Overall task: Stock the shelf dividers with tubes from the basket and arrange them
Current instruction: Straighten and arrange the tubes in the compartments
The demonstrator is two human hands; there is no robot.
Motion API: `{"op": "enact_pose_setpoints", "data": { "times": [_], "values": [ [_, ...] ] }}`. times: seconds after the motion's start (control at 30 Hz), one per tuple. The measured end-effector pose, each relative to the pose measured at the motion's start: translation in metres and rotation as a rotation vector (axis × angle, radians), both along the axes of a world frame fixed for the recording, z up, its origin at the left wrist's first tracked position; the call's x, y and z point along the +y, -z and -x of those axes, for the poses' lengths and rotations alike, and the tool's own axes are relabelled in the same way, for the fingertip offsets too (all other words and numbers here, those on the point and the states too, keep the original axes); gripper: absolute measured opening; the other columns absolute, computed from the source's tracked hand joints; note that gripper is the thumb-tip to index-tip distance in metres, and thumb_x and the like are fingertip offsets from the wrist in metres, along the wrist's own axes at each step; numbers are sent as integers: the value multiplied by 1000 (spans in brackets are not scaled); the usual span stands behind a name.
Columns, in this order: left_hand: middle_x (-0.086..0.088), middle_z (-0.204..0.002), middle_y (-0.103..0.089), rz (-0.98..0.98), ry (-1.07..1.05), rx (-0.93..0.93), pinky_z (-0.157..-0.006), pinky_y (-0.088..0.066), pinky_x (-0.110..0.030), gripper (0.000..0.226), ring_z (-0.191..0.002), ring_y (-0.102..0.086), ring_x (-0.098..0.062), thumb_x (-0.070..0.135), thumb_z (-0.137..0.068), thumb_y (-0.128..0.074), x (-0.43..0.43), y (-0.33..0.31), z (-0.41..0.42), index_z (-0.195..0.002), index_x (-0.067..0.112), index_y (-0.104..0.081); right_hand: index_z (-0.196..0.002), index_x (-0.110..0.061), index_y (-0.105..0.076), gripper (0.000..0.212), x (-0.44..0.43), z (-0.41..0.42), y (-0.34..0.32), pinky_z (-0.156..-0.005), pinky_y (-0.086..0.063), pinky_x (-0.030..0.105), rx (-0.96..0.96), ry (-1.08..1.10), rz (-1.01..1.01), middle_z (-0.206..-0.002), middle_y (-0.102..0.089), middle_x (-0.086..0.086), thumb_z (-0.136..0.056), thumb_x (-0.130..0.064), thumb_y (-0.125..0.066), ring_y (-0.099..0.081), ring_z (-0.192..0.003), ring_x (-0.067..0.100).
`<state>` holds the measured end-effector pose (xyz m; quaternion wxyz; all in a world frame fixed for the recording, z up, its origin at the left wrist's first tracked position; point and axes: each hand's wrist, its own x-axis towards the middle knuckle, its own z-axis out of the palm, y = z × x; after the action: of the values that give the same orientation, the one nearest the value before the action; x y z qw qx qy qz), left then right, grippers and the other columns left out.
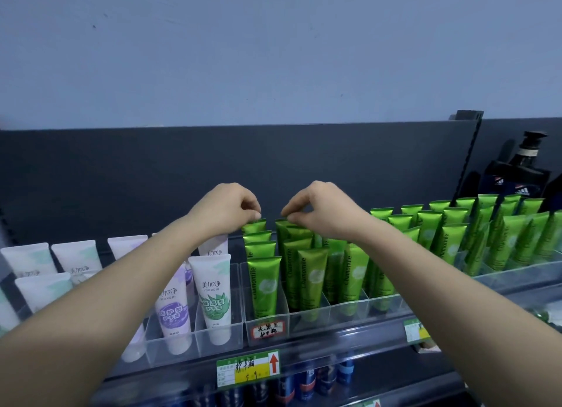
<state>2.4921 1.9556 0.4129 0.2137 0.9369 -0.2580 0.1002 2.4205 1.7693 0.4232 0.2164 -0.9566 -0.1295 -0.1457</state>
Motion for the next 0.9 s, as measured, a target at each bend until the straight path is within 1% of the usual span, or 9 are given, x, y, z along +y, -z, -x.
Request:
{"op": "enact_pose_setpoints", "data": {
  "times": [0.1,0.27,0.33,0.43,0.53,0.67,0.73,0.83,0.9],
  "values": [
    [13,-87,-67,47,76,-35,-76,-48,-25,8,-84,-61,-5,27,-86,-66,-12,-4,10,-89,27,-74,-95,-25,-76,13,-13,11,0,-88,-47,22,-10,21,-34,-99,-72,-11,-85,-23,-67,-62,-96,6],
    [13,-81,-71,-33,259,77,-70,-48,-18,10,-76,-61,4,32,-78,-75,-34,-10,31,-87,27,-76,-89,-29,-77,9,-24,31,9,-80,-45,22,9,7,14,-86,-71,-14,-81,-31,-72,-61,-88,1],
    [15,-77,-69,-104,257,77,-70,-45,-19,13,-75,-61,3,30,-75,-78,-40,-8,33,-87,26,-76,-88,-28,-77,11,-26,38,12,-78,-45,21,25,-2,39,-84,-72,-13,-78,-30,-75,-61,-86,3],
    [21,-67,-61,-186,222,25,-81,-36,-24,13,-72,-56,2,29,-75,-77,-45,-3,33,-86,24,-75,-93,-26,-77,17,-27,43,17,-74,-42,22,28,-2,127,-83,-71,-10,-77,-28,-76,-57,-84,6],
    [19,-63,-59,-190,213,-18,-87,-32,-25,11,-72,-56,-1,30,-76,-77,-47,0,32,-82,22,-73,-96,-24,-76,18,-27,45,20,-70,-37,21,14,14,140,-75,-61,-13,-77,-24,-76,-55,-83,6],
    [18,-63,-60,-153,209,-32,-90,-33,-26,8,-72,-57,-2,29,-76,-77,-50,3,31,-79,23,-73,-92,-23,-77,16,-27,47,20,-74,-44,21,29,7,70,-74,-60,-13,-76,-22,-77,-61,-84,10],
    [19,-61,-58,-142,209,-31,-89,-33,-26,8,-68,-53,2,29,-76,-78,-50,4,30,-79,23,-73,-91,-23,-77,16,-27,47,21,-72,-44,18,42,-1,48,-71,-59,-16,-76,-22,-78,-62,-85,11],
    [19,-61,-58,-142,208,-22,-87,-33,-25,8,-67,-51,5,28,-76,-78,-51,3,29,-80,23,-73,-93,-23,-77,17,-26,45,22,-66,-37,7,52,2,51,-67,-55,-20,-76,-23,-78,-61,-86,10],
    [20,-61,-59,-151,214,-20,-88,-34,-26,7,-67,-52,6,27,-76,-78,-51,2,30,-80,23,-74,-94,-23,-77,17,-27,44,22,-63,-36,5,56,0,60,-69,-57,-18,-77,-22,-77,-60,-84,9]
  ]
}}
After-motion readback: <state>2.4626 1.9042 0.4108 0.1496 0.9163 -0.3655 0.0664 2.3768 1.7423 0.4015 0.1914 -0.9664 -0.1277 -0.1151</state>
